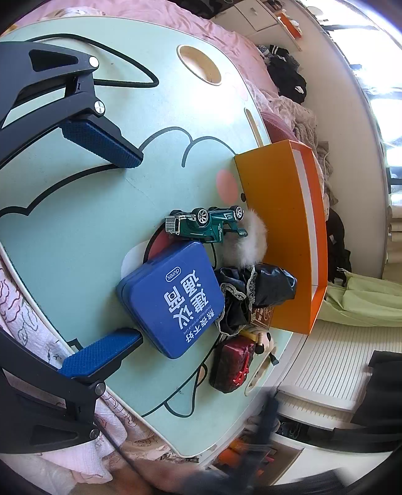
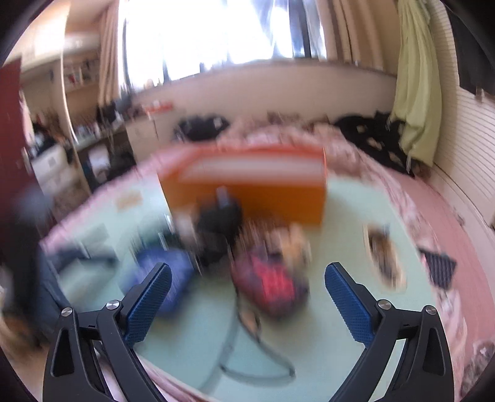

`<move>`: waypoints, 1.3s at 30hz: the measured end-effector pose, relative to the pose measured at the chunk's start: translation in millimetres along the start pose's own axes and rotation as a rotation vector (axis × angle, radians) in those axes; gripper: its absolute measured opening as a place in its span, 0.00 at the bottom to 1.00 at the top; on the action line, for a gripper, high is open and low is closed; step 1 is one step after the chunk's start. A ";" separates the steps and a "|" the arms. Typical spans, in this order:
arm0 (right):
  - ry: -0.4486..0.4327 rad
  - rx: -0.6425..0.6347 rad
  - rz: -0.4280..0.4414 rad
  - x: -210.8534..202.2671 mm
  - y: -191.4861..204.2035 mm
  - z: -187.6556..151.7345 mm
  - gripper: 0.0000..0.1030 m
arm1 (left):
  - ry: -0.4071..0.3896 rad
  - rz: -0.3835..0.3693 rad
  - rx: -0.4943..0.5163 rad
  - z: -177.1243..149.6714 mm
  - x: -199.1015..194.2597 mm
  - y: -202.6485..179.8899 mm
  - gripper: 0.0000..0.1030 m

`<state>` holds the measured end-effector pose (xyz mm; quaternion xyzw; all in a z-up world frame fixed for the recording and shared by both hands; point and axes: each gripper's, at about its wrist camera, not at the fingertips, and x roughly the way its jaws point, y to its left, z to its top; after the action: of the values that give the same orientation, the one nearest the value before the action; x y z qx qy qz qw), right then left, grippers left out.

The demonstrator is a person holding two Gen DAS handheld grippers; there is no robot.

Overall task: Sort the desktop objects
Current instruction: 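Move the right gripper over the orange box, then grasp the small silver metal piece in the box with the right gripper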

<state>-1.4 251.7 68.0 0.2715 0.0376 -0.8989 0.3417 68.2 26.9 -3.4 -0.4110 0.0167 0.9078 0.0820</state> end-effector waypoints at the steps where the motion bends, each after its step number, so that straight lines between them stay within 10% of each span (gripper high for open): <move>1: 0.005 0.006 -0.005 6.9 2.4 21.4 0.97 | 0.000 -0.001 0.000 0.1 -0.3 0.6 1.00; 6: 0.159 -0.037 -0.154 82.3 23.4 74.6 0.97 | 0.000 -0.001 0.000 0.3 -0.3 0.6 1.00; 12: 0.320 0.023 -0.119 150.9 28.3 78.1 0.94 | -0.005 0.000 -0.004 0.6 -1.2 2.7 1.00; 30: 0.370 0.042 -0.087 158.4 22.1 84.4 0.94 | -0.006 -0.001 -0.004 1.7 -1.8 3.8 1.00; 39: 0.670 0.179 -0.013 200.5 -0.7 105.6 0.51 | -0.006 -0.001 -0.004 1.8 -1.9 4.3 1.00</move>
<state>-174.8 106.3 54.6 0.5805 0.0704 -0.7615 0.2796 67.4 22.6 -0.9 -0.4083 0.0145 0.9091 0.0817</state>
